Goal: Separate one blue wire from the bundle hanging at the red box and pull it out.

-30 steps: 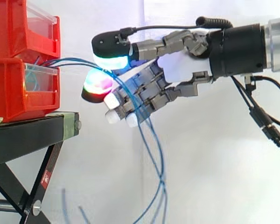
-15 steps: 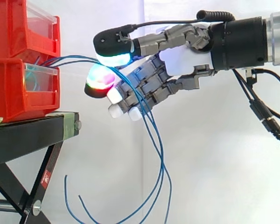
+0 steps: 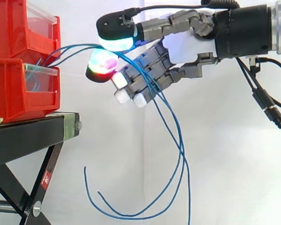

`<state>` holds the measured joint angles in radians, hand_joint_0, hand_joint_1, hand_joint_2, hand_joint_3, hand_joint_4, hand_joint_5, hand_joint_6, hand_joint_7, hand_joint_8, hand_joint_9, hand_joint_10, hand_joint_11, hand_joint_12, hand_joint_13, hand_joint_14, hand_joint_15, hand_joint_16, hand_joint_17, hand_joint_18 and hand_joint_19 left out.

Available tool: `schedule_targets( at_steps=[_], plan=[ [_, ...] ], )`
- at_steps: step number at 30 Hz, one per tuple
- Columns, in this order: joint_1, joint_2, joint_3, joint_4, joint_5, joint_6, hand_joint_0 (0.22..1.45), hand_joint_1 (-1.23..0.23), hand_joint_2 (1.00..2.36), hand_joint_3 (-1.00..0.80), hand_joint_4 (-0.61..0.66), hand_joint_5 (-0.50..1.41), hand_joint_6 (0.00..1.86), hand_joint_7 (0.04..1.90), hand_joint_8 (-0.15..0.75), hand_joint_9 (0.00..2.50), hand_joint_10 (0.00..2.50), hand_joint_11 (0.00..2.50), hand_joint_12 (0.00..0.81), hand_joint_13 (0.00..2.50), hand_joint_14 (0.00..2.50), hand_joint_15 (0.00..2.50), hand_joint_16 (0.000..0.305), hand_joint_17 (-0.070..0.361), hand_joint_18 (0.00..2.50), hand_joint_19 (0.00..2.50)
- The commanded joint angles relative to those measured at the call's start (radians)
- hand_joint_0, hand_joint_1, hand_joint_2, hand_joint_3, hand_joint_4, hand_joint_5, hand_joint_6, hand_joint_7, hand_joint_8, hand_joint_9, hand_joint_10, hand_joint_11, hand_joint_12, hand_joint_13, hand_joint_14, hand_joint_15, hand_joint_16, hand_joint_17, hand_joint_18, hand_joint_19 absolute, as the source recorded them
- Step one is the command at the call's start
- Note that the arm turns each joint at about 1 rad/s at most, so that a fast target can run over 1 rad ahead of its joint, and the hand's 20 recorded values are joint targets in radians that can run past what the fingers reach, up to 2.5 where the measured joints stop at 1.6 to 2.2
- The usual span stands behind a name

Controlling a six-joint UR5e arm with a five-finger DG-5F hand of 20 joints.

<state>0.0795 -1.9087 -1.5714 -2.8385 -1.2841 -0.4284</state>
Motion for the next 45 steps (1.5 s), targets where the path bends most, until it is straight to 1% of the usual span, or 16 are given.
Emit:
schedule_targets(
  at_steps=[1,6,12,16,22,27,28,31,33,34,36,41,42,43,44,45],
  plan=[
    [0.0,0.004,0.001,-0.001,0.003,-0.006,0.61,-0.76,1.02,-0.04,-0.08,-0.16,0.94,0.87,0.386,1.08,0.02,0.72,0.478,1.15,0.02,0.57,0.053,0.119,0.98,0.49],
    [0.005,0.004,0.001,-0.001,0.003,-0.001,0.63,-0.76,1.02,-0.01,-0.14,-0.16,0.95,0.88,0.402,1.21,0.02,0.8,0.486,1.35,0.02,0.65,0.051,0.114,1.02,0.47],
    [0.008,0.004,0.001,-0.006,0.002,0.003,0.64,-0.76,1.02,0.03,-0.27,-0.15,0.96,0.95,0.399,1.34,0.02,0.84,0.49,1.41,0.02,0.67,0.051,0.115,1.06,0.47],
    [0.008,0.004,-0.001,-0.009,0.0,0.003,0.64,-0.76,1.02,0.04,-0.27,-0.15,0.96,0.95,0.399,1.39,0.02,0.89,0.492,1.43,0.02,0.68,0.052,0.116,1.08,0.48],
    [0.008,0.004,0.001,-0.035,-0.001,0.003,0.65,-0.76,1.02,0.03,-0.26,-0.15,0.96,0.94,0.403,1.4,0.02,0.88,0.507,1.46,0.02,0.67,0.051,0.115,1.09,0.47],
    [0.009,0.004,-0.001,-0.045,-0.001,0.005,0.65,-0.76,1.02,0.03,-0.25,-0.15,0.96,0.93,0.411,1.4,0.02,0.9,0.502,1.58,0.02,0.71,0.049,0.111,1.11,0.45],
    [0.008,0.004,0.001,-0.05,-0.001,0.003,0.65,-0.76,1.02,0.03,-0.25,-0.15,0.96,0.94,0.407,1.4,0.02,0.9,0.489,1.65,0.02,0.82,0.049,0.111,1.11,0.45],
    [0.008,0.004,0.001,-0.056,-0.001,0.003,0.65,-0.76,1.02,0.02,-0.24,-0.15,0.96,0.93,0.394,1.44,0.02,1.02,0.456,1.69,0.02,1.01,0.049,0.111,1.11,0.47],
    [0.008,0.004,0.001,-0.056,-0.001,0.005,0.65,-0.76,1.02,0.01,-0.24,-0.15,0.96,0.94,0.376,1.47,0.02,1.08,0.414,1.74,0.02,1.2,0.049,0.11,1.1,0.5],
    [0.008,0.004,0.001,-0.058,-0.001,0.005,0.65,-0.76,1.02,0.01,-0.24,-0.16,0.96,0.94,0.377,1.47,0.02,1.08,0.407,1.74,0.02,1.21,0.049,0.11,1.1,0.5],
    [0.008,0.004,0.001,-0.059,-0.001,0.005,0.65,-0.76,1.02,0.01,-0.23,-0.16,0.96,0.94,0.353,1.47,0.03,1.15,0.379,1.74,0.02,1.41,0.049,0.11,1.11,0.57],
    [0.008,0.004,0.001,-0.068,-0.003,0.005,0.65,-0.75,1.02,0.0,-0.22,-0.16,0.96,0.93,0.327,1.48,0.02,1.28,0.351,1.73,0.01,1.66,0.052,0.118,1.15,0.67],
    [0.008,0.004,-0.001,-0.07,-0.003,0.005,0.65,-0.75,1.02,0.0,-0.22,-0.16,0.96,0.93,0.326,1.49,0.02,1.33,0.341,1.74,0.0,1.74,0.053,0.119,1.17,0.7],
    [0.008,0.004,-0.001,-0.071,-0.003,0.005,0.65,-0.75,1.02,0.0,-0.22,-0.16,0.96,0.93,0.322,1.49,0.02,1.34,0.346,1.74,0.0,1.77,0.053,0.12,1.19,0.72],
    [0.008,0.004,-0.001,-0.075,-0.003,0.005,0.65,-0.75,1.02,0.0,-0.22,-0.16,0.96,0.93,0.309,1.49,0.02,1.39,0.351,1.71,0.15,1.73,0.054,0.121,1.2,0.75],
    [0.008,0.004,-0.001,-0.076,-0.003,0.005,0.65,-0.75,1.02,0.0,-0.22,-0.16,0.96,0.92,0.305,1.49,0.02,1.44,0.344,1.7,0.17,1.73,0.054,0.121,1.21,0.76]
  ],
)
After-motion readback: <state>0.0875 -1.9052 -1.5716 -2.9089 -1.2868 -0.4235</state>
